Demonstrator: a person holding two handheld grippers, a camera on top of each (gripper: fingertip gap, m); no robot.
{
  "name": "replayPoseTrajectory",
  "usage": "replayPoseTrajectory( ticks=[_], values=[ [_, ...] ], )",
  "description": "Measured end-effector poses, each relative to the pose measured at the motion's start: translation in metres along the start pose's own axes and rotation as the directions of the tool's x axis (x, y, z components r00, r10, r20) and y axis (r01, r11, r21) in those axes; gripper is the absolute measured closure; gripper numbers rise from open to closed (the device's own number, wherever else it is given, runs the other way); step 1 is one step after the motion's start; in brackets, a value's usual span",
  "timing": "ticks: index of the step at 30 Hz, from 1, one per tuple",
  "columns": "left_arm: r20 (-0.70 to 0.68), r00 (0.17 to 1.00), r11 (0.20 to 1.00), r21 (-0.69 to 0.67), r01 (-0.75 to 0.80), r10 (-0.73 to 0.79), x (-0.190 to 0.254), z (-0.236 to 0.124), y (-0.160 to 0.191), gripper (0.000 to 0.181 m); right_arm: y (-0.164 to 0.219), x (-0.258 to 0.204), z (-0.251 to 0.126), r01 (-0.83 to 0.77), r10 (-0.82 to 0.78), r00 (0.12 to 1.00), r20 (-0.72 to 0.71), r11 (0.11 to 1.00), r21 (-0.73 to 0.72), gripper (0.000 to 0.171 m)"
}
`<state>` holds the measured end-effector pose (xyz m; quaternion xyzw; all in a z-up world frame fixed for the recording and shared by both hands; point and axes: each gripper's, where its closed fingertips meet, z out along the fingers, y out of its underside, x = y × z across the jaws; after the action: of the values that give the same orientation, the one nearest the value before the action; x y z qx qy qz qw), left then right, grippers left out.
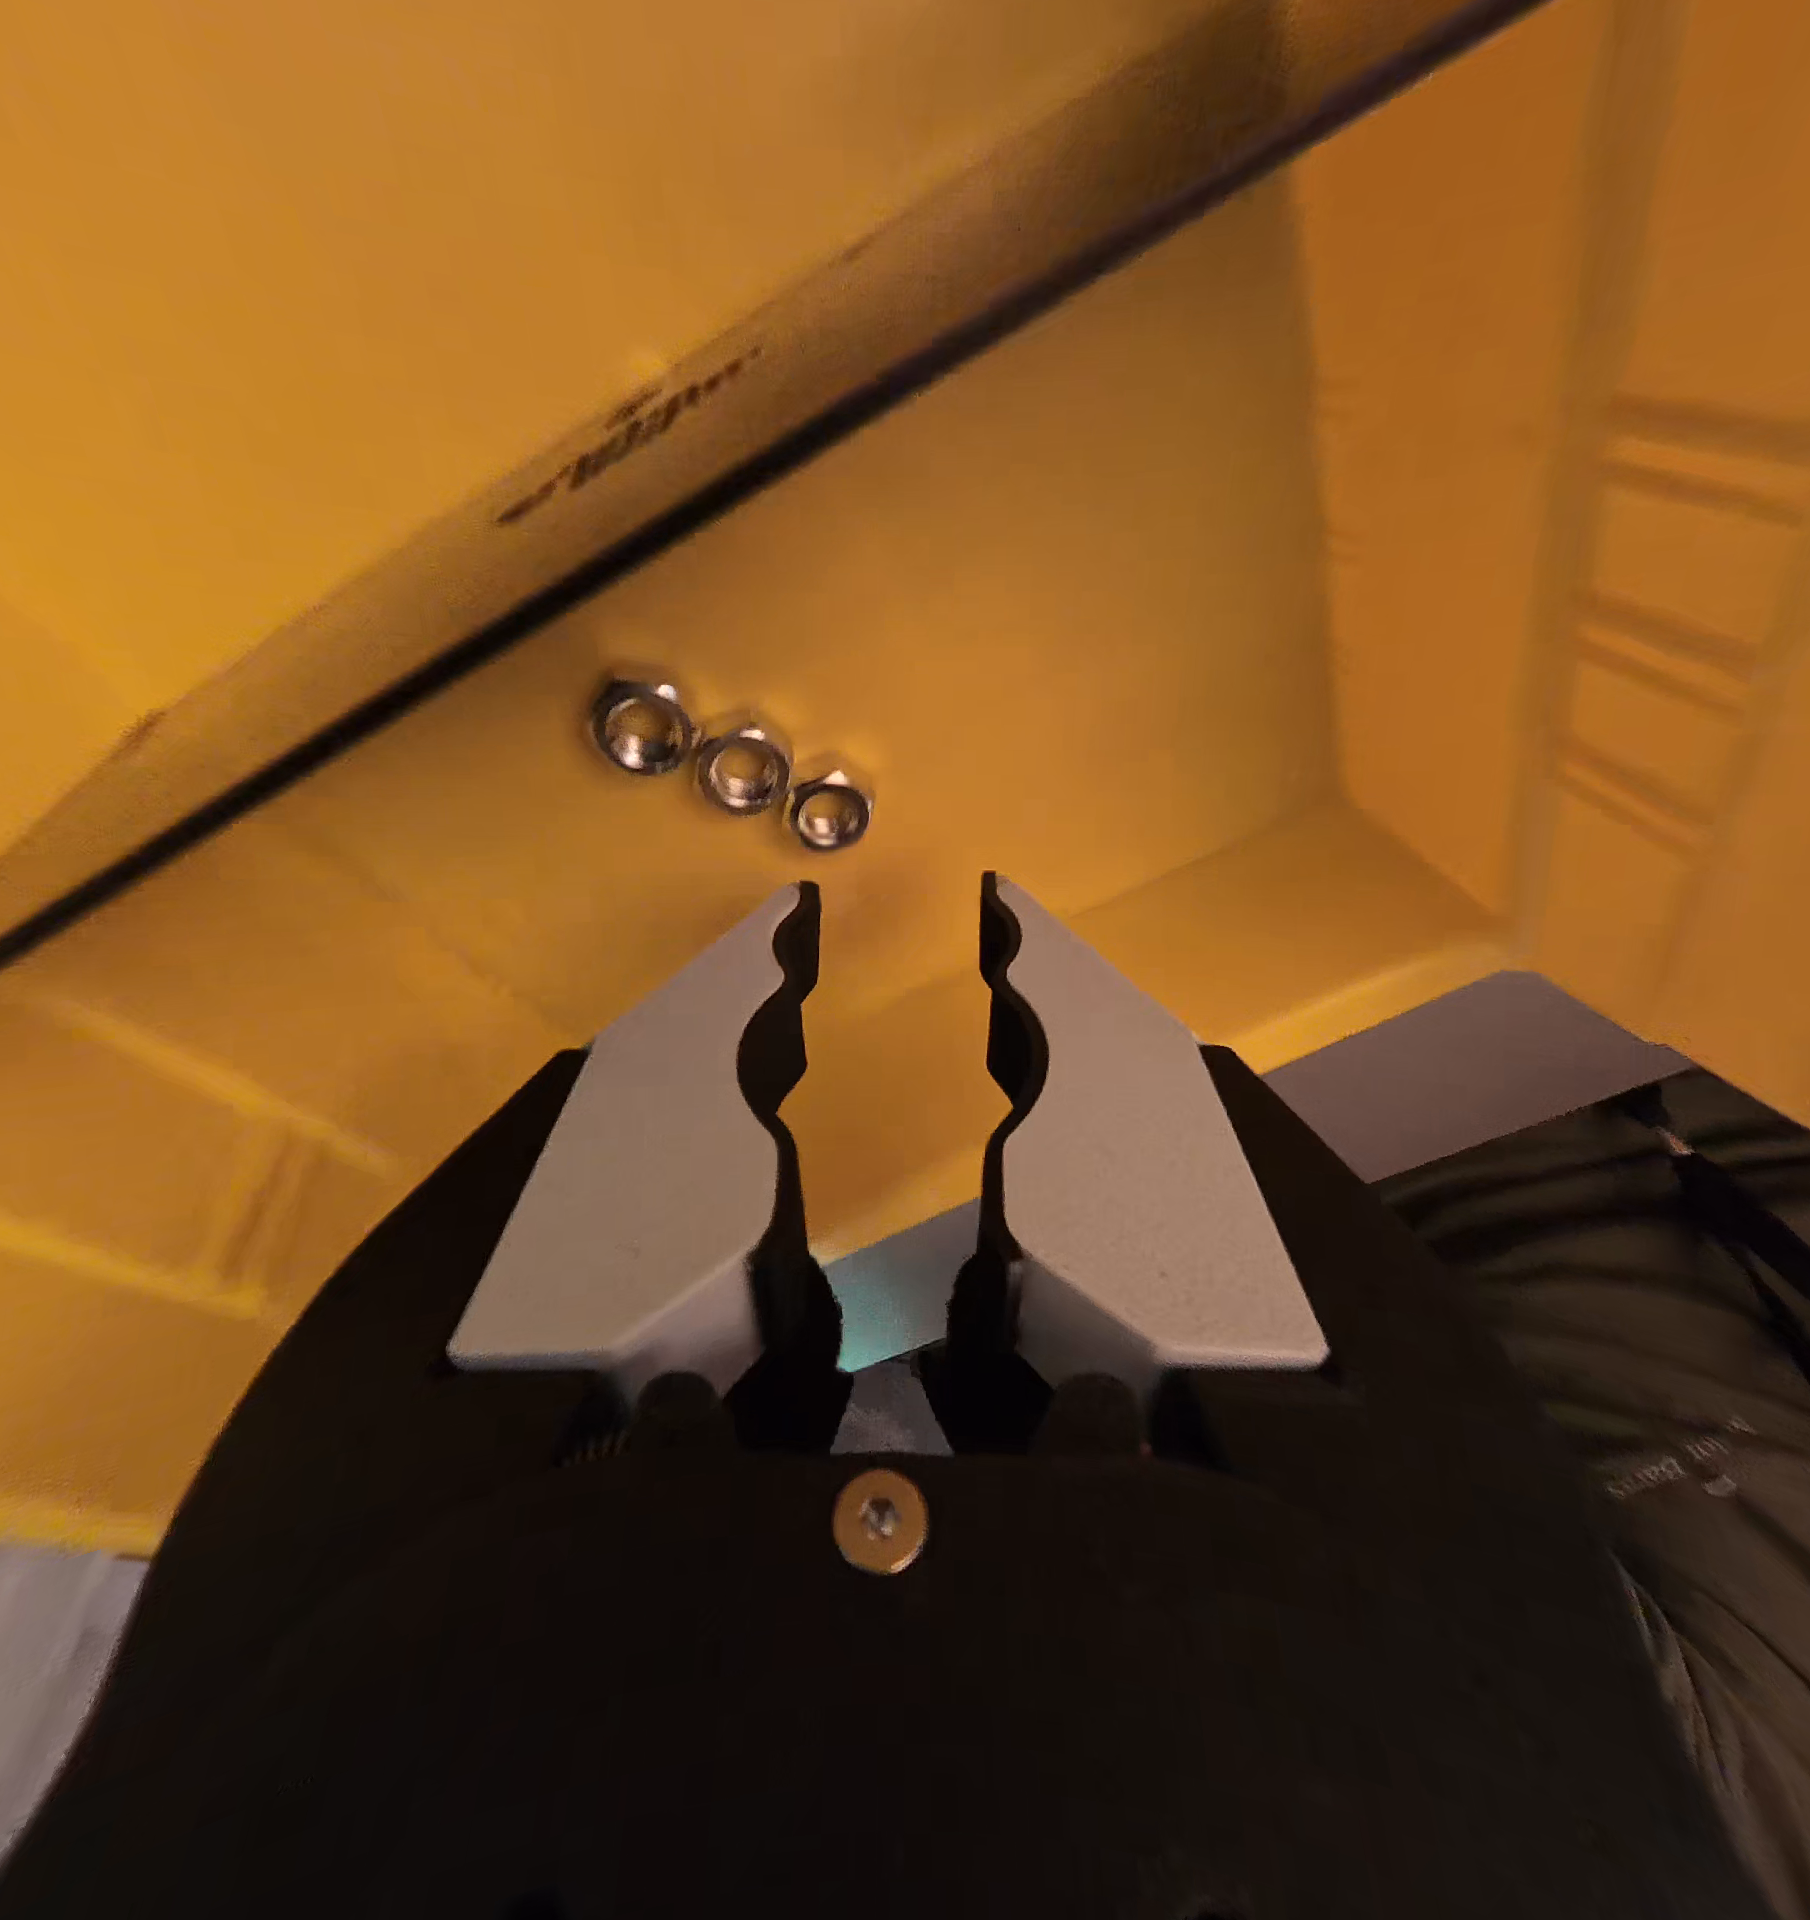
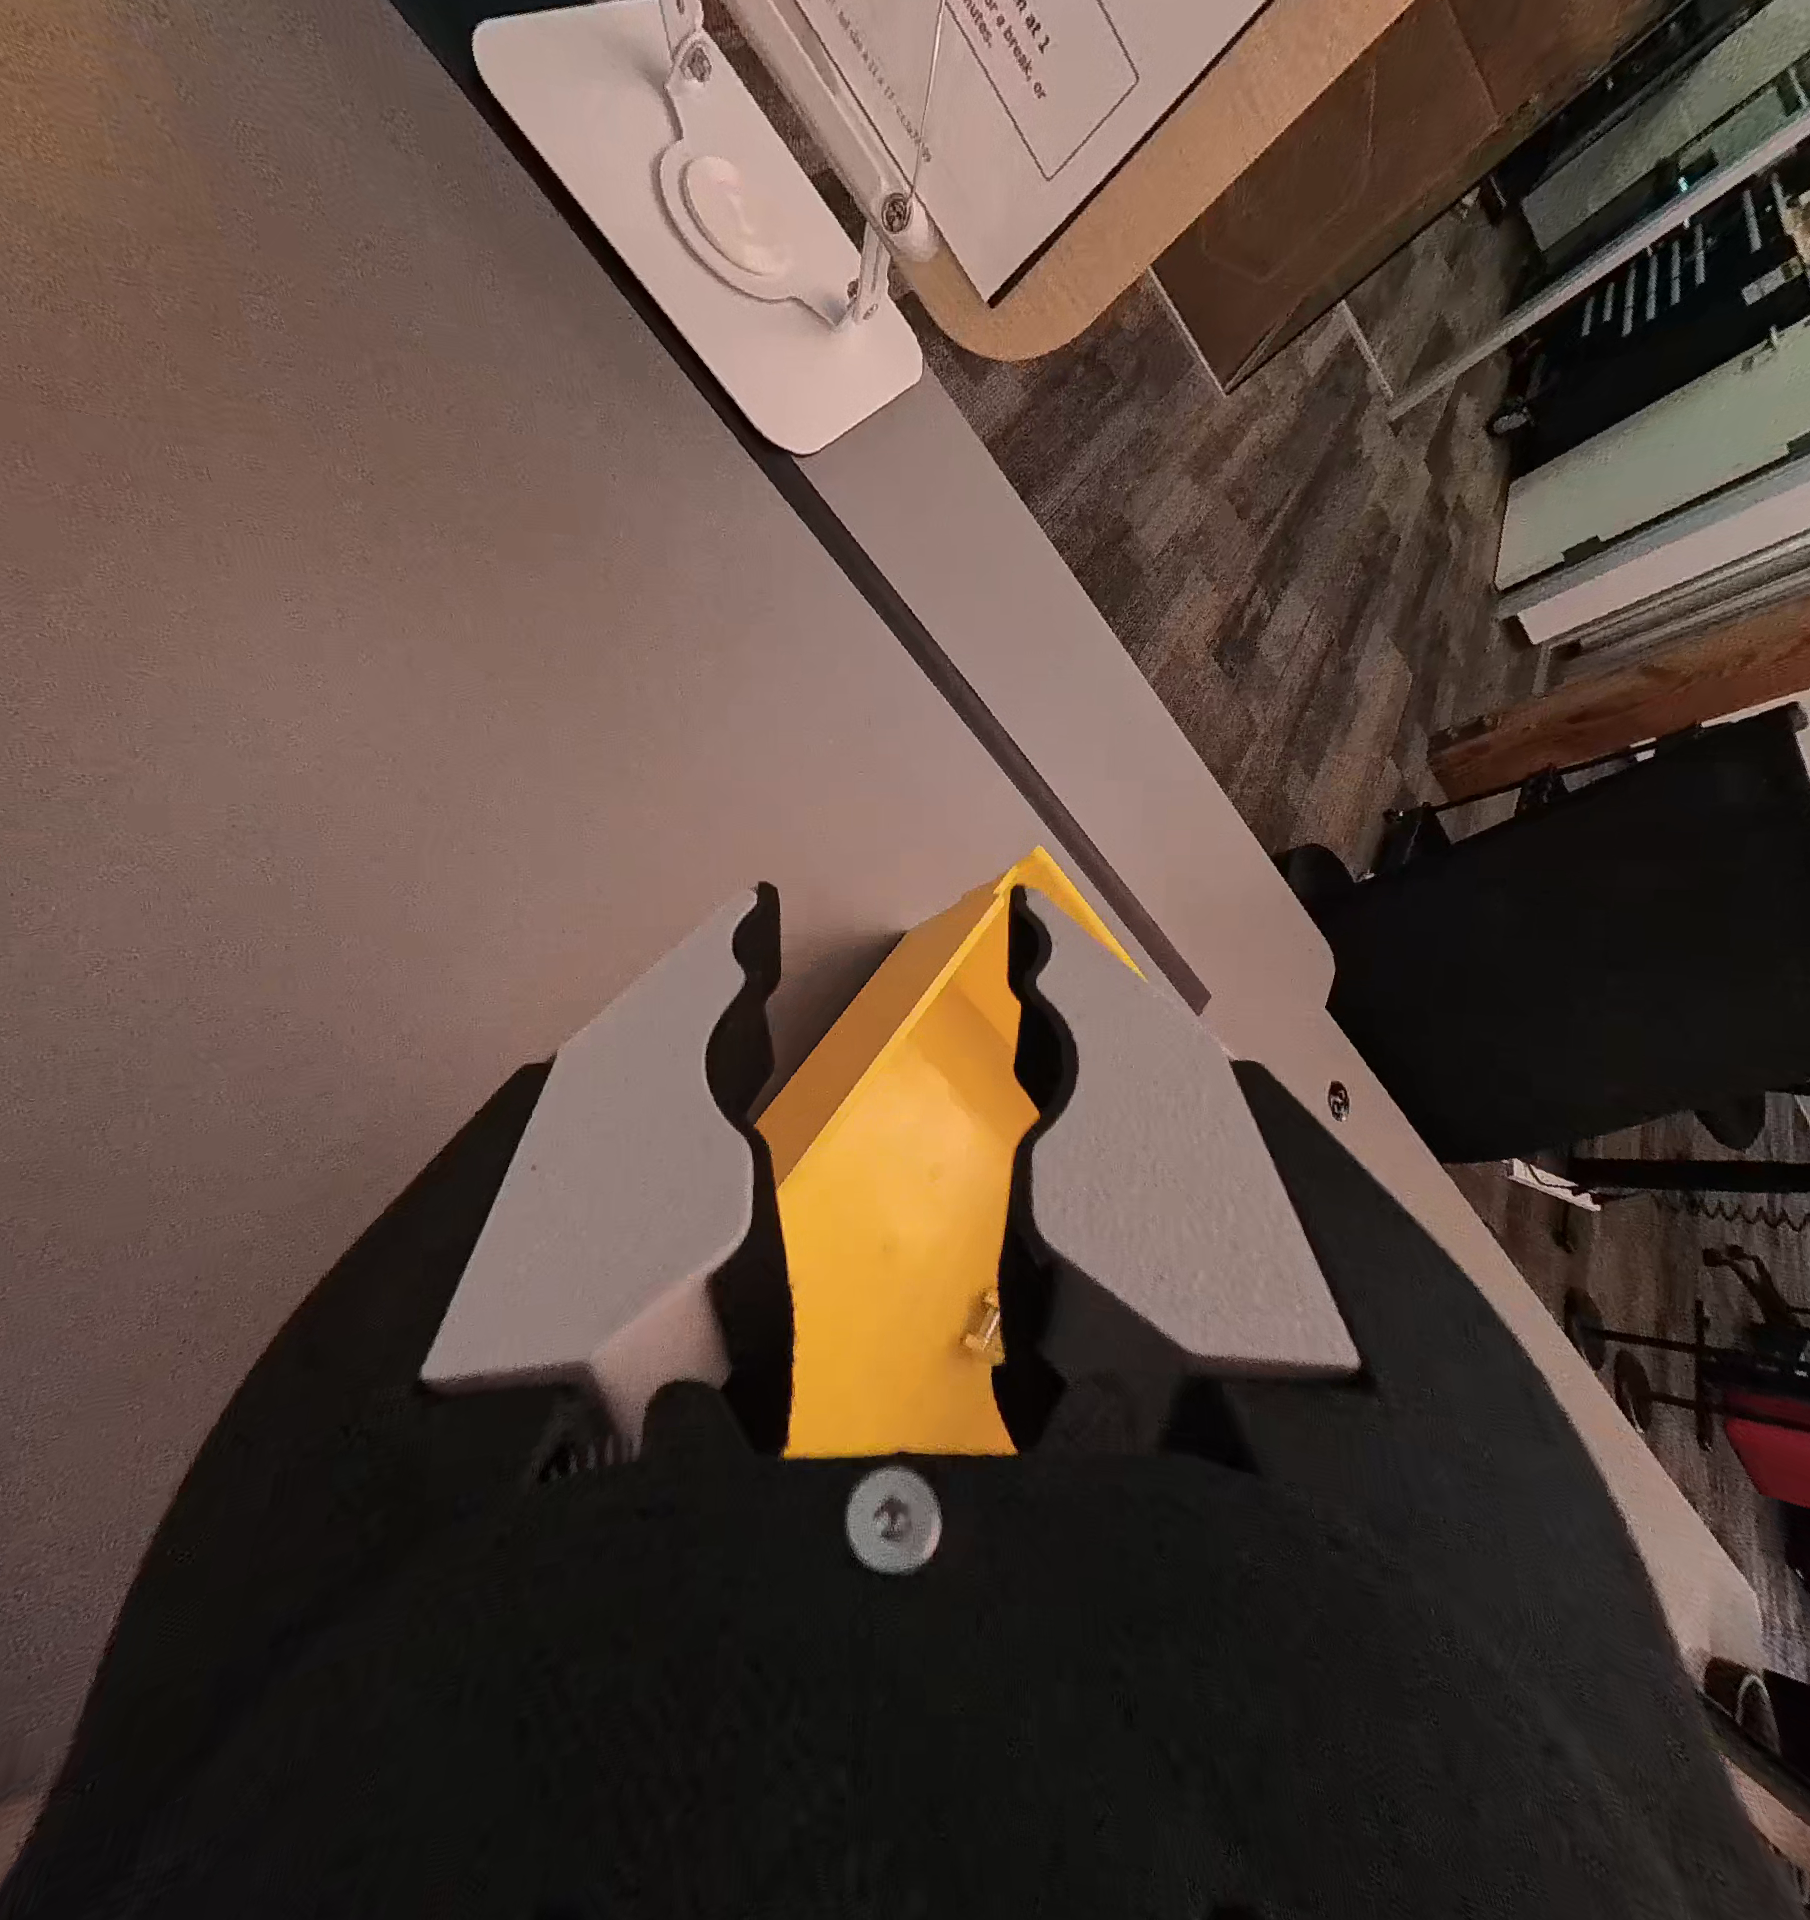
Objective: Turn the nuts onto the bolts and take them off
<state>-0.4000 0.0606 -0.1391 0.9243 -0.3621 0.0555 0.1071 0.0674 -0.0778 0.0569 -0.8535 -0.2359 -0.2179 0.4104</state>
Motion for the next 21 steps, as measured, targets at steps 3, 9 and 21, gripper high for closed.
replayPoseTrajectory(
  ticks=[3, 9, 21],
  values=[
    [-0.002, 1.000, 0.999, -0.045, -0.012, 0.012, -0.002, 0.009, -0.002, 0.149, 0.001, -0.002, 0.000, 0.009, -0.009, 1.000, 0.010, 1.000, -0.007, 0.129],
    [0.051, 0.999, 0.999, -0.052, -0.013, 0.016, -0.009, 0.011, -0.009, 0.149, 0.007, -0.007, 0.002, 0.029, -0.028, 0.999, 0.029, 0.999, -0.040, 0.130],
    [0.108, 0.993, 0.996, -0.088, -0.030, 0.039, -0.016, 0.014, -0.010, 0.165, 0.020, -0.014, 0.007, 0.049, -0.043, 0.997, 0.061, 0.993, -0.110, 0.131]
  ],
)
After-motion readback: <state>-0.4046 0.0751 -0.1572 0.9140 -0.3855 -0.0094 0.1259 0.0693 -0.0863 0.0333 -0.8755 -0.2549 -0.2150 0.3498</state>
